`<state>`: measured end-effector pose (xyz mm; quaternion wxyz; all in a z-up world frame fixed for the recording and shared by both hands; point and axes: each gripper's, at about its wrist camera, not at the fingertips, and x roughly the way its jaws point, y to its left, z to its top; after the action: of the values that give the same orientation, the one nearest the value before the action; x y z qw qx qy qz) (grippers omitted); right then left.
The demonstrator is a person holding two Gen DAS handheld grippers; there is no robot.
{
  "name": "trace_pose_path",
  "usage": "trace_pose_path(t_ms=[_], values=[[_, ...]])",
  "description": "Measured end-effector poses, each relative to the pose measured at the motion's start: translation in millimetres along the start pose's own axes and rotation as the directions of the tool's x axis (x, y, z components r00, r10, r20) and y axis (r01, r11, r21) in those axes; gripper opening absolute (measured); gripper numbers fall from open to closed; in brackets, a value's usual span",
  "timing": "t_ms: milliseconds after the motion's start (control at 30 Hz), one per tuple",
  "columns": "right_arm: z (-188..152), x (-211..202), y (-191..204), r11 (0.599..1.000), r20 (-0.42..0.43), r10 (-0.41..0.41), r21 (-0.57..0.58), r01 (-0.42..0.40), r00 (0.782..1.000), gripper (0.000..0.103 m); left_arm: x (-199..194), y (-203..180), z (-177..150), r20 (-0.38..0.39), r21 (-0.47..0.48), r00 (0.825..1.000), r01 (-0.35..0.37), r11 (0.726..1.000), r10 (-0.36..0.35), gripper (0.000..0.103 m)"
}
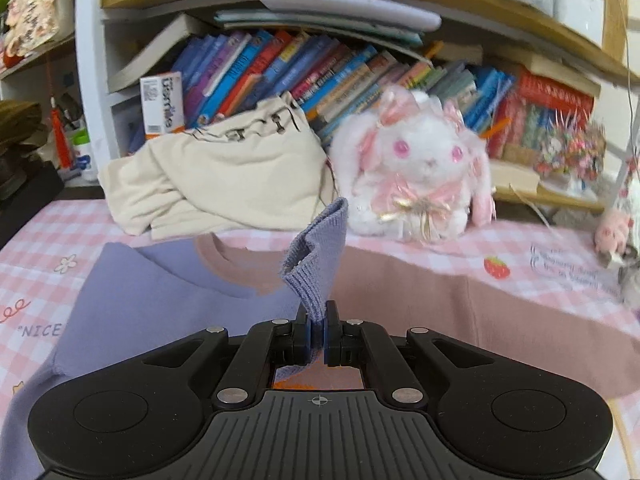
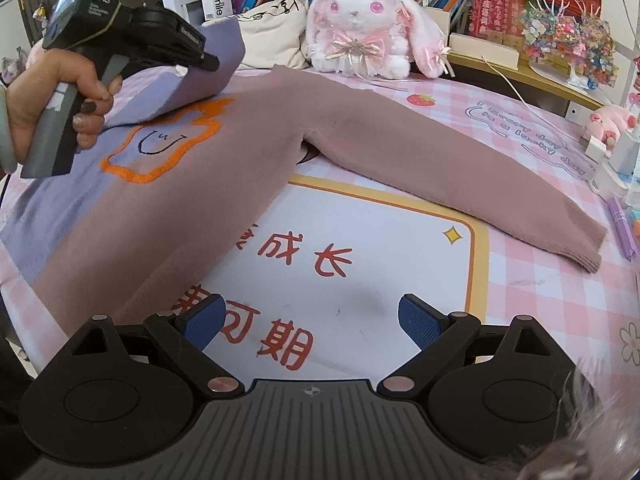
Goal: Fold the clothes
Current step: 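Open the left tool to lay the lavender sleeve on the chest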
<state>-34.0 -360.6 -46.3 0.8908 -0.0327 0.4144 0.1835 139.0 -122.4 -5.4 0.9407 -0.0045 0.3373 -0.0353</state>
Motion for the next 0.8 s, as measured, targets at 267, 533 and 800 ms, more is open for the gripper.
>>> trace_pose_path(t_ms=[267, 533, 800], values=[[-0.9, -0.4, 2.6, 1.000, -0.004, 0.017, -0.006, -0.017, 1.000, 0.094, -20.8, -10.0, -16.0, 0.008, 0.095, 1.000, -0.021, 0.995, 0.020, 0.079], [5.9, 9.3, 25.0, 0.995, 0.011, 0.093, -0.031, -0.093, 0.996, 0.094, -72.7, 32.9, -60.3, -0.016, 0.183, 0.981, -0.190, 0.965, 0.196, 0.080], [20.9, 16.9, 55.5, 0.996, 0.032, 0.084, -0.019, -0.083, 0.996, 0.081, -112.0, 118.3, -105.9, -0.094, 0.117, 0.929, -0.346, 0.931, 0.358, 0.080]])
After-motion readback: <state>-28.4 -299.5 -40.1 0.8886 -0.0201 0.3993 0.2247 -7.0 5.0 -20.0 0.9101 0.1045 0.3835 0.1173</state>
